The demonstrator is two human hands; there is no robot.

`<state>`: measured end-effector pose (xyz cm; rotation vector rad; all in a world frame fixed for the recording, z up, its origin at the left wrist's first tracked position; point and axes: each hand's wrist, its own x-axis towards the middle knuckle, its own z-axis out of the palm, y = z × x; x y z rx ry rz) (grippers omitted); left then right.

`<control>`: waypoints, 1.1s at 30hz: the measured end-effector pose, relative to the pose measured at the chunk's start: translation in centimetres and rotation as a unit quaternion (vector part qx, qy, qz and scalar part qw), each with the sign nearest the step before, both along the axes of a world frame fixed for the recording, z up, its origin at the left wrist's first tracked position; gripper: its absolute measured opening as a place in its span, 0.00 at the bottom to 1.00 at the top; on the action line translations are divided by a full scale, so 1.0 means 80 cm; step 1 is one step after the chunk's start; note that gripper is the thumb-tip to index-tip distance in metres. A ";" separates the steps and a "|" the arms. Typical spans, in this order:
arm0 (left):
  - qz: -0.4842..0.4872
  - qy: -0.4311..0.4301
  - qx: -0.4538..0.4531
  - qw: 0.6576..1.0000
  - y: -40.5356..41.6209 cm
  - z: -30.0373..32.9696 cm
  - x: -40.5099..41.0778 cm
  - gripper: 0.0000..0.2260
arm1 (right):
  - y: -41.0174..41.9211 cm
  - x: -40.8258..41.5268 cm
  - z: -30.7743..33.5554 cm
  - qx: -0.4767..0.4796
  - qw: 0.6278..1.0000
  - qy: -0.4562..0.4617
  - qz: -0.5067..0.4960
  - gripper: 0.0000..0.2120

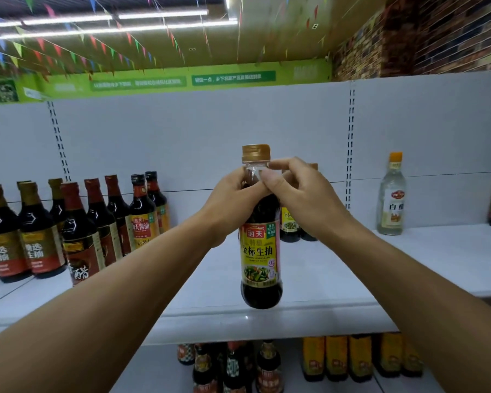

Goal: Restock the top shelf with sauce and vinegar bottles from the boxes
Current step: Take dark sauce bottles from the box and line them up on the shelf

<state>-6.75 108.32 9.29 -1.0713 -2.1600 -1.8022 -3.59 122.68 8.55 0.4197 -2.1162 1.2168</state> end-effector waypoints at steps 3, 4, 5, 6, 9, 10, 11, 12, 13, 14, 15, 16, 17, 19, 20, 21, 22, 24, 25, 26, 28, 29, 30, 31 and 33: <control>0.028 -0.008 0.005 1.000 0.005 -0.002 -0.022 0.06 | 0.010 -0.010 -0.019 -0.008 0.999 -0.033 0.020 0.24; 0.041 -0.014 0.010 0.999 0.007 -0.004 -0.030 0.07 | 0.012 -0.016 -0.028 -0.005 0.999 -0.043 0.027 0.25; 0.056 -0.019 0.014 0.998 0.008 -0.006 -0.037 0.08 | 0.014 -0.021 -0.037 0.006 0.998 -0.056 0.030 0.26; 0.072 -0.021 0.016 0.997 0.011 -0.008 -0.045 0.09 | 0.015 -0.028 -0.047 0.020 0.997 -0.070 0.034 0.25; 0.106 -0.018 0.012 0.994 0.018 -0.016 -0.067 0.10 | 0.014 -0.050 -0.078 0.037 0.989 -0.133 0.046 0.23; 0.108 -0.018 0.013 0.994 0.020 -0.018 -0.072 0.09 | 0.013 -0.057 -0.087 0.036 0.987 -0.152 0.046 0.23; 0.109 -0.019 0.012 0.994 0.022 -0.021 -0.078 0.09 | 0.011 -0.063 -0.095 0.034 0.984 -0.170 0.046 0.24; 0.108 -0.019 0.011 0.994 0.024 -0.023 -0.083 0.08 | 0.010 -0.070 -0.102 0.029 0.982 -0.183 0.046 0.26; 0.107 -0.018 0.008 0.994 0.025 -0.025 -0.090 0.08 | 0.009 -0.078 -0.109 0.023 0.981 -0.190 0.044 0.28; 0.105 -0.017 0.005 0.994 0.026 -0.028 -0.096 0.07 | 0.009 -0.085 -0.114 0.020 0.980 -0.194 0.037 0.28; 0.104 -0.016 0.002 0.994 0.026 -0.031 -0.100 0.07 | 0.008 -0.091 -0.117 0.019 0.980 -0.196 0.029 0.28; 0.102 -0.016 0.002 0.995 0.026 -0.034 -0.106 0.07 | 0.008 -0.097 -0.119 0.016 0.980 -0.197 0.022 0.26; 0.101 -0.020 0.001 0.995 0.026 -0.037 -0.111 0.06 | 0.009 -0.103 -0.122 0.013 0.980 -0.198 0.018 0.24; 0.100 -0.027 -0.005 0.995 0.027 -0.041 -0.121 0.06 | 0.010 -0.115 -0.124 0.013 0.980 -0.198 0.015 0.23; 0.103 -0.032 -0.009 0.994 0.027 -0.043 -0.126 0.08 | 0.011 -0.122 -0.125 0.017 0.979 -0.201 0.012 0.24; 0.105 -0.038 -0.013 0.994 0.027 -0.045 -0.130 0.11 | 0.013 -0.129 -0.126 0.021 0.979 -0.202 0.009 0.24; 0.106 -0.045 -0.015 0.993 0.027 -0.048 -0.134 0.13 | 0.015 -0.136 -0.128 0.024 0.979 -0.204 0.008 0.25; 0.098 -0.059 -0.011 0.993 0.027 -0.057 -0.142 0.17 | 0.018 -0.151 -0.131 0.030 0.978 -0.208 0.011 0.25; 0.090 -0.068 -0.005 0.994 0.027 -0.064 -0.146 0.18 | 0.019 -0.158 -0.133 0.032 0.977 -0.209 0.013 0.24; 0.083 -0.077 0.001 0.994 0.025 -0.070 -0.149 0.19 | 0.020 -0.165 -0.134 0.033 0.977 -0.208 0.015 0.24; 0.074 -0.095 0.002 0.993 0.022 -0.086 -0.158 0.21 | 0.022 -0.176 -0.134 0.034 0.978 -0.205 0.016 0.21; 0.073 -0.106 -0.002 0.992 0.019 -0.095 -0.164 0.22 | 0.023 -0.183 -0.134 0.033 0.978 -0.205 0.018 0.20; 0.073 -0.118 -0.011 0.990 0.017 -0.104 -0.169 0.22 | 0.023 -0.189 -0.134 0.030 0.978 -0.205 0.023 0.20; 0.074 -0.130 -0.023 0.989 0.015 -0.112 -0.174 0.22 | 0.023 -0.197 -0.135 0.028 0.978 -0.205 0.027 0.21; 0.079 -0.152 -0.042 0.984 0.011 -0.128 -0.183 0.20 | 0.023 -0.211 -0.135 0.032 0.978 -0.206 0.026 0.24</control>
